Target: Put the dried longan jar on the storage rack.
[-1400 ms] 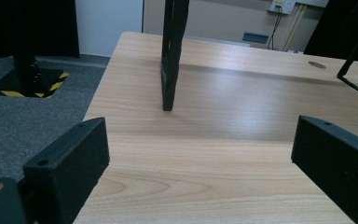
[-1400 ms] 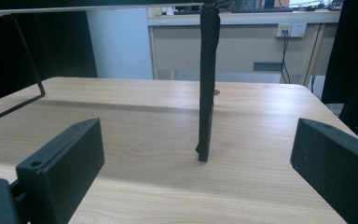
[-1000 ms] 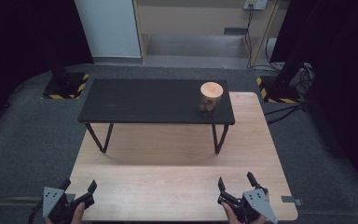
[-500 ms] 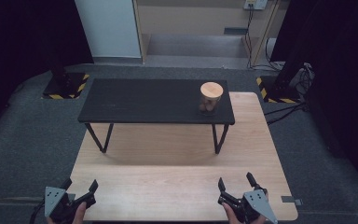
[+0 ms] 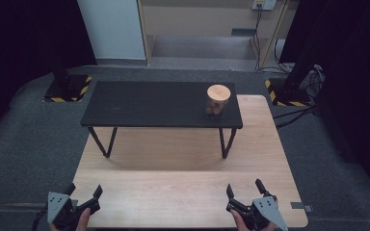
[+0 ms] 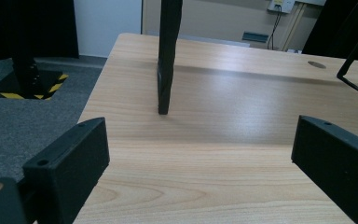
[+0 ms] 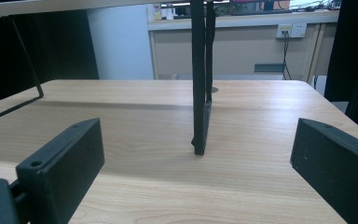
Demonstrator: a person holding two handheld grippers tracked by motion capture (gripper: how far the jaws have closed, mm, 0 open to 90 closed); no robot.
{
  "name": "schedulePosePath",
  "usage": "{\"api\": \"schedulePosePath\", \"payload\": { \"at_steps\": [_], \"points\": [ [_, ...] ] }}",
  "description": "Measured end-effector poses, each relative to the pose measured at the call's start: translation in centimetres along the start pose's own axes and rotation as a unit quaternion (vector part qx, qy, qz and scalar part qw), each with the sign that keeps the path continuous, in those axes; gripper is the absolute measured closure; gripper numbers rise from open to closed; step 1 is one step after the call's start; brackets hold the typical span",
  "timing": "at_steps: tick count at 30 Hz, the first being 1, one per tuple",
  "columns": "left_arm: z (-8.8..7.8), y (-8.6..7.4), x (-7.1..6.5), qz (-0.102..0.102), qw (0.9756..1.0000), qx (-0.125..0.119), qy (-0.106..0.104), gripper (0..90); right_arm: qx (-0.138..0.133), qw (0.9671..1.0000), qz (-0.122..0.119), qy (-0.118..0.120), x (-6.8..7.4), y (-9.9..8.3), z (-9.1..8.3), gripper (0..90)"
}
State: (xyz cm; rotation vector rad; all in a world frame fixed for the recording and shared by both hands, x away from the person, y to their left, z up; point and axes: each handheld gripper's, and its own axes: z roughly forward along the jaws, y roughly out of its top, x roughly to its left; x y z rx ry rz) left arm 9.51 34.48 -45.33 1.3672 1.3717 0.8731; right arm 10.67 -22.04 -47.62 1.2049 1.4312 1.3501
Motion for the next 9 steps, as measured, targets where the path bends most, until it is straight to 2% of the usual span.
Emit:
{"api": "schedulePosePath", "payload": {
  "at_steps": [9],
  "points": [
    [-0.84,-0.06,0.0,0.001,1.0,-0.006,-0.001,2.6,-0.007,0.9999,0.013,0.006,-0.02,0.13,-0.6,2.3]
  ]
}}
